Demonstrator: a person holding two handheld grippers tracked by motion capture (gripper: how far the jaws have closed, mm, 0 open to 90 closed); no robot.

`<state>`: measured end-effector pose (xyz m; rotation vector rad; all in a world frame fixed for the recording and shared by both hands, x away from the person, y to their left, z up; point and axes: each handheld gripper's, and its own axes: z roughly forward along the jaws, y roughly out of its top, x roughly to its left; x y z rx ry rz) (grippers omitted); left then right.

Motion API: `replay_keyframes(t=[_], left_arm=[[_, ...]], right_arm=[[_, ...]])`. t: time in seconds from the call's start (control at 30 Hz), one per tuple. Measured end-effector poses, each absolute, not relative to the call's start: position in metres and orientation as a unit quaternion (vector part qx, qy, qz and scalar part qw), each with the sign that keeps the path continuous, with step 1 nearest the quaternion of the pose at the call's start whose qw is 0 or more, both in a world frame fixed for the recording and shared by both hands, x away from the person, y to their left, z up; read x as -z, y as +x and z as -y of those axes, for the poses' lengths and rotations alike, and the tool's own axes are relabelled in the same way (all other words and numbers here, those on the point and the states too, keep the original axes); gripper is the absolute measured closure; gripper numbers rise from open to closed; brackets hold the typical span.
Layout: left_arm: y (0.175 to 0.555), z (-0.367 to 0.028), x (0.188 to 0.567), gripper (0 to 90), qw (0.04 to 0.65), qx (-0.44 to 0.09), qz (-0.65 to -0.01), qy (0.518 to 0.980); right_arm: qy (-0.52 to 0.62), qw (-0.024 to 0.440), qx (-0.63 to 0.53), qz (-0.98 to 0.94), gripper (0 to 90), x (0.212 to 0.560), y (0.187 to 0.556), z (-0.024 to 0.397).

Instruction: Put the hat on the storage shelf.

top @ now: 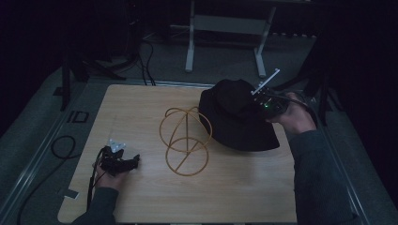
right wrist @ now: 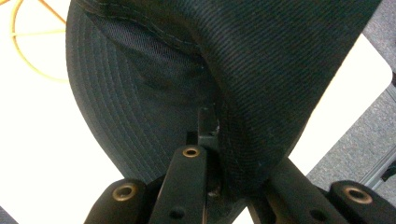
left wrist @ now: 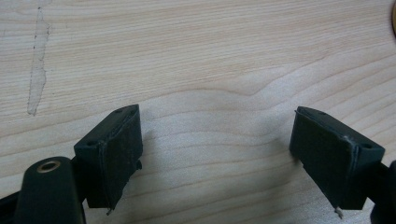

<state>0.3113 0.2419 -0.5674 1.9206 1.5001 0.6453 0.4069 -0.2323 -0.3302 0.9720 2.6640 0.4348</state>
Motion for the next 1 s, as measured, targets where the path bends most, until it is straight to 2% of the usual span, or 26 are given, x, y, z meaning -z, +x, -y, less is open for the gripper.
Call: replay_keyframes(t=[1.0], left_arm=[[0.311,-0.242,0.567,17.6,0.306,-0.244,-0.567,0.725]], right_arm=[[0.336,0.145,-0.149,-0.919,87.9,0.313,0.405,0.244]])
